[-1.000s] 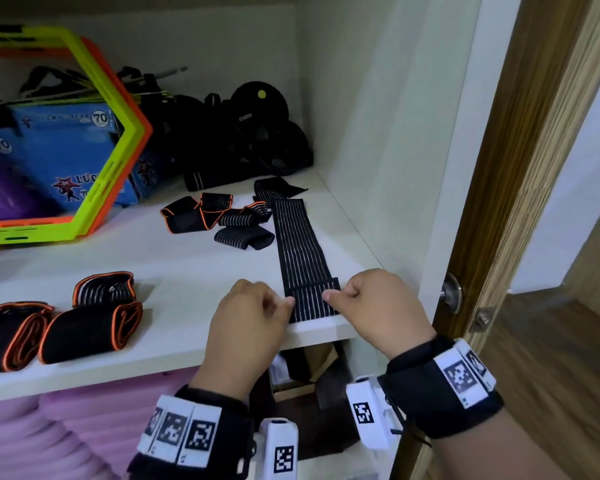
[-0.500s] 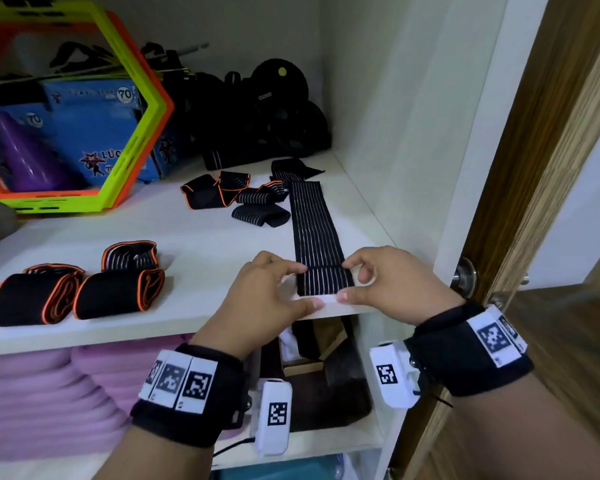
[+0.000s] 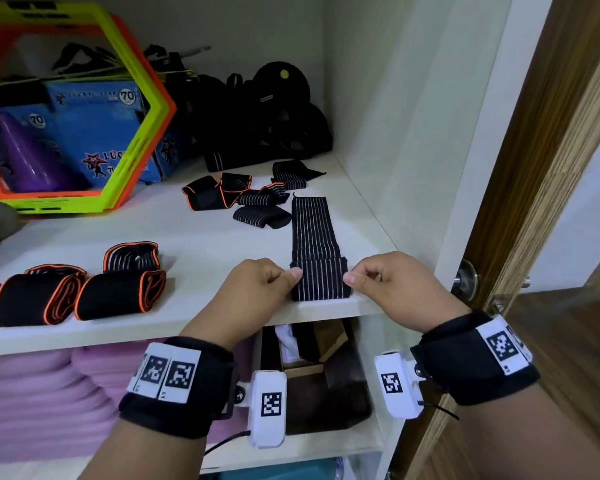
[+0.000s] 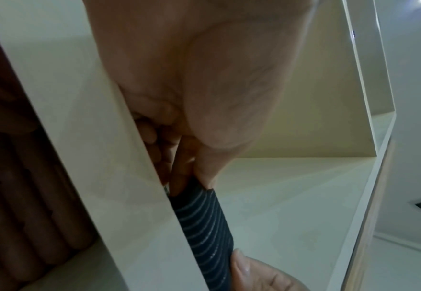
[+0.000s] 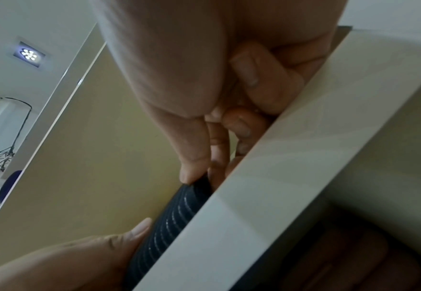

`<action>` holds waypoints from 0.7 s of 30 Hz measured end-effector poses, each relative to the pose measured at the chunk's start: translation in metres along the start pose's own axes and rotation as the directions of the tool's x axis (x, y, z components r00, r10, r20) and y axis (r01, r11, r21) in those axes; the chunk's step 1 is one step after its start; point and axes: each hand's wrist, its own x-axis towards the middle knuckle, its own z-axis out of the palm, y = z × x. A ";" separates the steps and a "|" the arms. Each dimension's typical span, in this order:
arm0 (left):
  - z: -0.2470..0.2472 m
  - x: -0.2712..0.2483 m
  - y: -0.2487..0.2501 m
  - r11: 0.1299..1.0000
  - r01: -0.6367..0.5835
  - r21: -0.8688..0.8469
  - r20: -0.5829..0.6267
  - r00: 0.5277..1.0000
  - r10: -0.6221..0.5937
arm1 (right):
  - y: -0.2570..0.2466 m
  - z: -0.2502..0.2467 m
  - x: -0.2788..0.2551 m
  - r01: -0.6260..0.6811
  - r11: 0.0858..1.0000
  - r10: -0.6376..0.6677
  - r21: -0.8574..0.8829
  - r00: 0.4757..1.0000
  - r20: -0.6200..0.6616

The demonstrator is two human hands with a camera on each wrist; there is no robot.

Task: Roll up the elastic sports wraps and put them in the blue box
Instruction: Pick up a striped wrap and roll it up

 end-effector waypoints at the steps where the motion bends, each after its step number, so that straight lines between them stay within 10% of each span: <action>1: 0.001 0.001 0.001 1.000 0.015 -0.013 -0.003 1.000 -0.015 | 0.001 0.001 0.000 -0.015 1.000 0.015 0.012 1.000 -0.012; 10: 0.009 0.002 -0.002 0.996 0.006 -0.090 -0.141 0.990 -0.018 | -0.002 0.009 -0.001 -0.094 0.995 0.099 0.045 0.986 -0.136; 21: -0.006 -0.001 -0.013 0.999 -0.029 -0.037 0.036 0.999 0.030 | -0.008 -0.002 -0.003 -0.009 0.981 0.021 -0.191 0.998 0.062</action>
